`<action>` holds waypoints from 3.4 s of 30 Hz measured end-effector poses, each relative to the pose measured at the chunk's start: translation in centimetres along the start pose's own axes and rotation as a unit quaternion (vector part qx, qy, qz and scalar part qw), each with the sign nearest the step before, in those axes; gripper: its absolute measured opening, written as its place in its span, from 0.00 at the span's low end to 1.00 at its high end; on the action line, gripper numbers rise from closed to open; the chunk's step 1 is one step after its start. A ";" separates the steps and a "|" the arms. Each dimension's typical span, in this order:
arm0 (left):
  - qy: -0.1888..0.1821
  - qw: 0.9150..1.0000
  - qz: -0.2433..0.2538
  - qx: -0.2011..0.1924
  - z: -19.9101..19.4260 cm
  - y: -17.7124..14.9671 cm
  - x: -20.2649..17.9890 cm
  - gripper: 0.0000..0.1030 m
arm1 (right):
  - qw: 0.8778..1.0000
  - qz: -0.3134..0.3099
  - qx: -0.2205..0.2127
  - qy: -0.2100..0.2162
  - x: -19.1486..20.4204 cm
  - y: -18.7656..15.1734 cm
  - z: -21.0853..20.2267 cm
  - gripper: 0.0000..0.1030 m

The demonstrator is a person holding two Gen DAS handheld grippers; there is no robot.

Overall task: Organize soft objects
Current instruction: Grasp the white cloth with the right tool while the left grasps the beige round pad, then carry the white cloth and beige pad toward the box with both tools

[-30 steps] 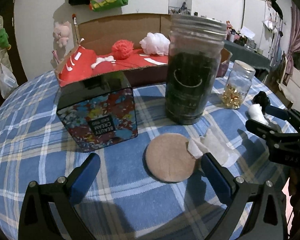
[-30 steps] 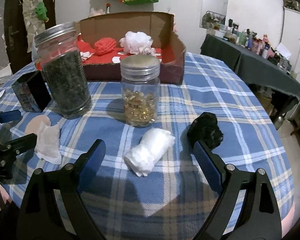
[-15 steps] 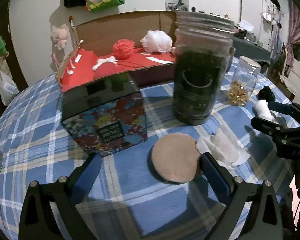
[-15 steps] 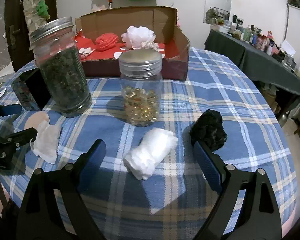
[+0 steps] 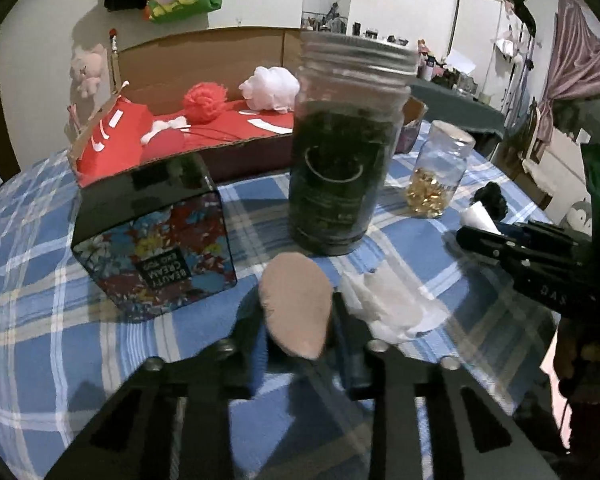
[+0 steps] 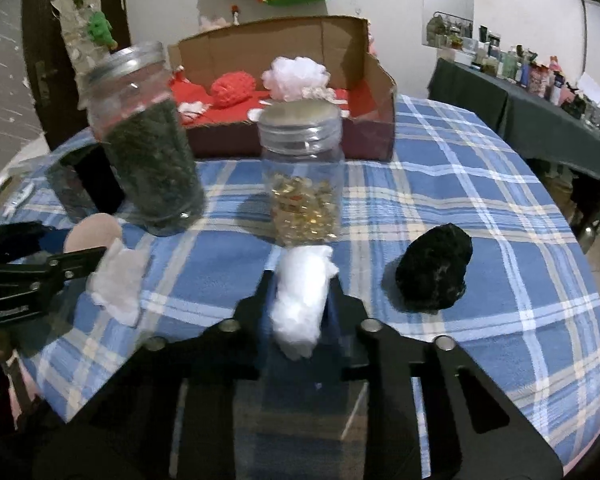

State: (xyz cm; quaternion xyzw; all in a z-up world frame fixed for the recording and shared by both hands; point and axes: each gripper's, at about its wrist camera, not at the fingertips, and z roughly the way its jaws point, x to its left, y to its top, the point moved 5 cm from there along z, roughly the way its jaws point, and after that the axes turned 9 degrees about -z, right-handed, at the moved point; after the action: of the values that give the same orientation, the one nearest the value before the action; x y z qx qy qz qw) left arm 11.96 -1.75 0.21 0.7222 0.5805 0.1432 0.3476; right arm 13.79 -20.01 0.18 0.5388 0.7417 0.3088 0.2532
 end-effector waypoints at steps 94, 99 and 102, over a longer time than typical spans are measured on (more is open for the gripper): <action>-0.038 0.999 0.001 0.005 -2.3 10.0 12.2 0.10 | 0.992 -0.058 0.012 0.113 -7.7 9.7 2.4 0.21; -0.067 0.998 0.010 0.020 -1.3 12.4 10.4 0.10 | 0.988 -0.073 0.011 0.134 -7.0 11.6 2.9 0.21; -0.085 0.996 0.010 0.037 -0.3 13.7 9.2 0.10 | 0.985 -0.081 0.017 0.149 -6.3 13.0 3.7 0.21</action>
State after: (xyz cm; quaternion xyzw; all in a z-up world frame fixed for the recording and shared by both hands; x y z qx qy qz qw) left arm 24.52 5.87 7.80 0.7496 0.5469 0.0636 0.3673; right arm 26.61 -22.36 7.45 0.4292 0.8177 0.3511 0.1545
